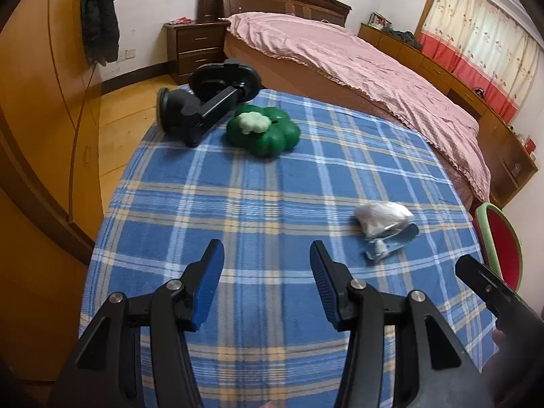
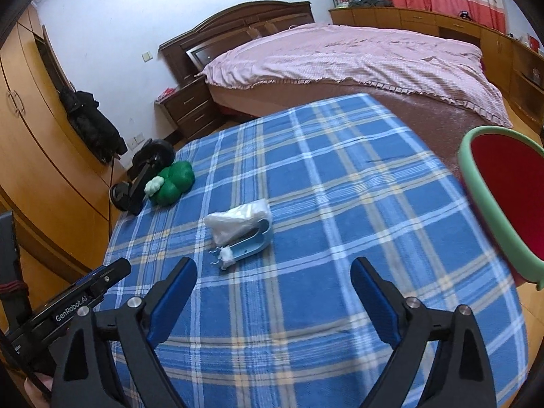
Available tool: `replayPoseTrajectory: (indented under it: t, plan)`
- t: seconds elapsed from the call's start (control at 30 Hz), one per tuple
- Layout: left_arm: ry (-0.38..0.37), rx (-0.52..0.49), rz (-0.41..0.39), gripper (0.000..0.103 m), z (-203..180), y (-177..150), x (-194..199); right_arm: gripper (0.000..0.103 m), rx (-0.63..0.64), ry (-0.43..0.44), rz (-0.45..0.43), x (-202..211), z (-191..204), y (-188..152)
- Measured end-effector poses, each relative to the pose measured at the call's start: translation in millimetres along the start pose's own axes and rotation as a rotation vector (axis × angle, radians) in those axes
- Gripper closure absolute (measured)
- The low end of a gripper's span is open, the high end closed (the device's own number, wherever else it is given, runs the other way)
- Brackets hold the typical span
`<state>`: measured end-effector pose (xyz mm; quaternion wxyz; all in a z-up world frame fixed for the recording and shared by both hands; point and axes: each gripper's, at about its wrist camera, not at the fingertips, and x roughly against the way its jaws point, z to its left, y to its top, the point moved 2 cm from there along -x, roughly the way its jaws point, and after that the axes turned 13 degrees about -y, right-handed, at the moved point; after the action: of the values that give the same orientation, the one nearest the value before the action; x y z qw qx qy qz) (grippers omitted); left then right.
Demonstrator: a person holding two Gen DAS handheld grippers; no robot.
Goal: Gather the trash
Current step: 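Grasp the light blue plastic piece with the right tool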
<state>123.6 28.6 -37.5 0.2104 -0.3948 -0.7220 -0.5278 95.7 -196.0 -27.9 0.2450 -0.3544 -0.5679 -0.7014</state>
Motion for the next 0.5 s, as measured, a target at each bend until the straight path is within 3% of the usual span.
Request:
replayPoseTrajectory:
  t: [0.5]
  plan:
    - [0.029,0.071,0.036,0.05,33,-8,-19,0.003,0.137,-0.026,0.058,-49,40,-4]
